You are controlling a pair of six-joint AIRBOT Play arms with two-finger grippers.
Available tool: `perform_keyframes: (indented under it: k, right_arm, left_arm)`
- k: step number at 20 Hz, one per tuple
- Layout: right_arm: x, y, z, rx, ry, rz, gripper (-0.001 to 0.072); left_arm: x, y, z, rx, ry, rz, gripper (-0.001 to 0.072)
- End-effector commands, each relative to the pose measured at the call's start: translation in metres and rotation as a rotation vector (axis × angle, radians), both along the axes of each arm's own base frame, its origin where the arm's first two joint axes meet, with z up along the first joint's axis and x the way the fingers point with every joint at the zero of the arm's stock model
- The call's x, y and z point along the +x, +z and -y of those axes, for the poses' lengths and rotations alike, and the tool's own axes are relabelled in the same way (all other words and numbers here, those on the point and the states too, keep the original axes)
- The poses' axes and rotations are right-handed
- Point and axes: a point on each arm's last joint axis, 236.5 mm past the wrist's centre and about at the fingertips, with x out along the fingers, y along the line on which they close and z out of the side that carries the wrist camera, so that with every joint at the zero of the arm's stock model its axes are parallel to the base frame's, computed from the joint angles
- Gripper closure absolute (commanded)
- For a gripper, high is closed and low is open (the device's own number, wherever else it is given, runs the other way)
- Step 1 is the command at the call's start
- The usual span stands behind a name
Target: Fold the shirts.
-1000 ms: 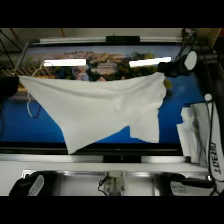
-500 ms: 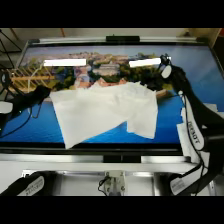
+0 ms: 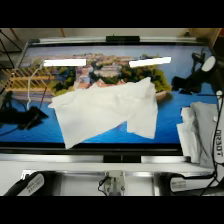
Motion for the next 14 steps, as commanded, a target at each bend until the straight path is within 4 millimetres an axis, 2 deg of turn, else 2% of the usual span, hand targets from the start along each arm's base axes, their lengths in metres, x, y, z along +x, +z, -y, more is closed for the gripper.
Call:
perform_keyframes:
  k: [1,4,8,10,11,12,14]
  right_arm:
    - [-0.056,-0.012,0.028,0.038,-0.04,-0.192,0.0242]
    - [-0.061,-0.024,0.02,0.068,-0.038,-0.215,0.0242]
    - [-0.049,-0.026,0.009,0.088,-0.029,-0.169,0.0242]
    - [-0.047,-0.026,0.009,0.086,-0.026,-0.158,0.0242]
    - [-0.046,-0.026,0.009,0.086,-0.026,-0.158,0.0242]
    - [-0.047,-0.026,0.009,0.084,-0.026,-0.158,0.0242]
    - [-0.047,-0.026,0.009,0.085,-0.02,-0.159,0.0241]
  left_arm:
    - [-0.088,-0.039,0.034,-0.091,-0.064,-0.224,0.0156]
    - [-0.106,-0.068,0.066,-0.182,-0.002,-0.217,0.0156]
    - [-0.112,-0.099,0.086,-0.213,0.05,-0.217,0.0165]
    - [-0.108,-0.104,0.091,-0.21,0.059,-0.196,0.0191]
    - [-0.103,-0.105,0.09,-0.201,0.071,-0.176,0.0243]
    - [-0.096,-0.105,0.089,-0.195,0.095,-0.157,0.0262]
    - [-0.085,-0.106,0.088,-0.187,0.134,-0.127,0.0263]
